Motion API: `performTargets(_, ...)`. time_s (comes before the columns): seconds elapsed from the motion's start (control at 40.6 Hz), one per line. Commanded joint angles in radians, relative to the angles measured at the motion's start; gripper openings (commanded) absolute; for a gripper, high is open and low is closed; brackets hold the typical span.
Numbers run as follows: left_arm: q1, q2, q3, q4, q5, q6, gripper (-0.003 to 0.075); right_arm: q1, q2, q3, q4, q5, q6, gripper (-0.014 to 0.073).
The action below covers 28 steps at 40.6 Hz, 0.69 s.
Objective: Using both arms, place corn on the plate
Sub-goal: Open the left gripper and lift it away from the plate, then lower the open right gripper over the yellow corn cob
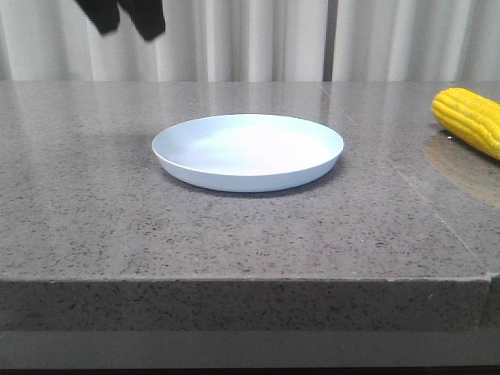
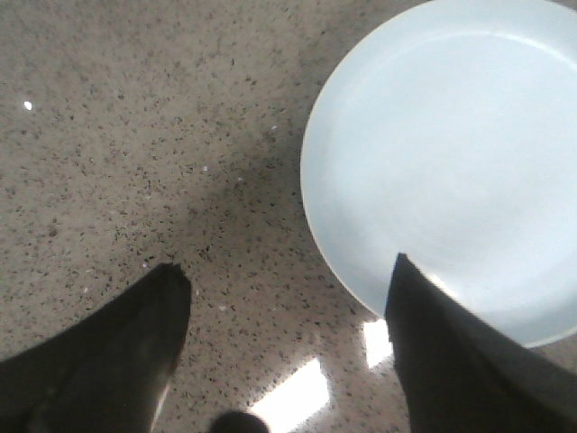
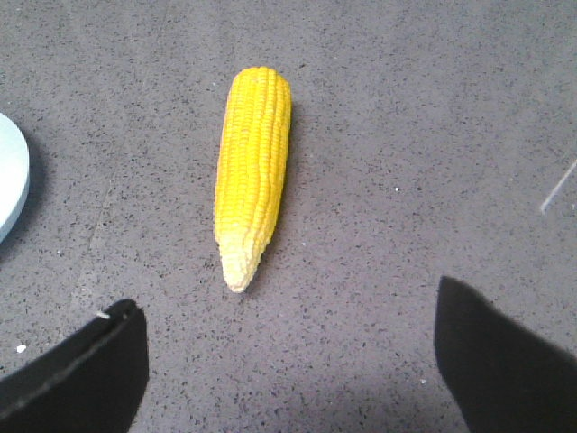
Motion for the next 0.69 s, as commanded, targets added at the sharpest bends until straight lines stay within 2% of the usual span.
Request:
performTargets(0.0,-0.062,-0.138,0.022,0.038,-0.037,-0.053,0.0460,0.001,0.006,-0.022,0.004,-0.066,-0.002,0.0664)
performTargets(0.296,-0.181,-0.425,0.240,0.036,-0.127,-0.095,0.0460,0.001,0.006,-0.022,0.004,-0.066,-0.002,0.0664)
performTargets(0.665,-0.188,-0.765,0.554,0.018,-0.224,-0.131,0.0460,0.001,0.006,-0.022,0.004,-0.066,-0.002,0.0664)
